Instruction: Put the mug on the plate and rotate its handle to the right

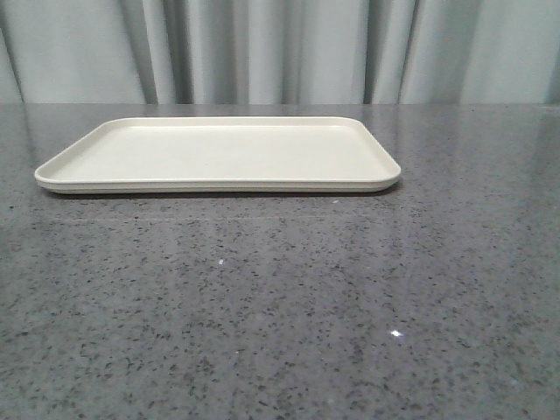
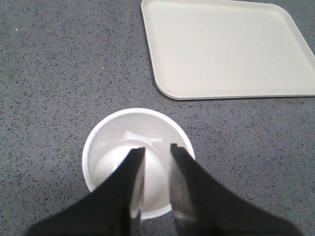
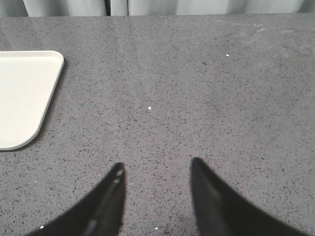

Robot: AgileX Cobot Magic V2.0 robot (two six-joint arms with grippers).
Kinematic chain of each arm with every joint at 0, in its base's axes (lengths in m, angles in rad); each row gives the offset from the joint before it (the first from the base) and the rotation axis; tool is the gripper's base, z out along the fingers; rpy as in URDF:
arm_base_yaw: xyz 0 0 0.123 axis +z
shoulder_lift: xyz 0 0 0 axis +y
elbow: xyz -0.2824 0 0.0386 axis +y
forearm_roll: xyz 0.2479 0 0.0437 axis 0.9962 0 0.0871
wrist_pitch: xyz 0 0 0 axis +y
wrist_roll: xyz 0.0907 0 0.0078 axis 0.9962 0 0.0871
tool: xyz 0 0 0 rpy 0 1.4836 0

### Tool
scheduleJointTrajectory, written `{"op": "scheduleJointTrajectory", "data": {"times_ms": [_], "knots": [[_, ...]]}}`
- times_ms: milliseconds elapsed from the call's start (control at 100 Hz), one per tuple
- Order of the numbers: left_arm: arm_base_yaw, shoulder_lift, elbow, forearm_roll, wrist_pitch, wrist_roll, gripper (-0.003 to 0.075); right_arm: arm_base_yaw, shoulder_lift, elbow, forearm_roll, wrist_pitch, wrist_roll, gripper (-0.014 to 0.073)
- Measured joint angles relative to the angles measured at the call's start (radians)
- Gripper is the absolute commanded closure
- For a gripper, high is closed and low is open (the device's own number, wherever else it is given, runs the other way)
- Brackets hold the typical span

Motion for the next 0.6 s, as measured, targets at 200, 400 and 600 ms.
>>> {"op": "scheduleJointTrajectory", "data": {"times_ms": [200,400,600], "knots": [[0.0,0.0,0.0,0.0,0.011,0.0,0.0152,0.0,0.0,0.0,0.0,0.0,0.0,0.0102],[0.0,0.0,0.0,0.0,0.011,0.0,0.0145,0.0,0.0,0.0,0.0,0.0,0.0,0.0102],[0.0,0.002,0.0,0.031,0.016,0.0,0.0146,0.0,0.0,0.0,0.0,0.0,-0.001,0.0102]]}}
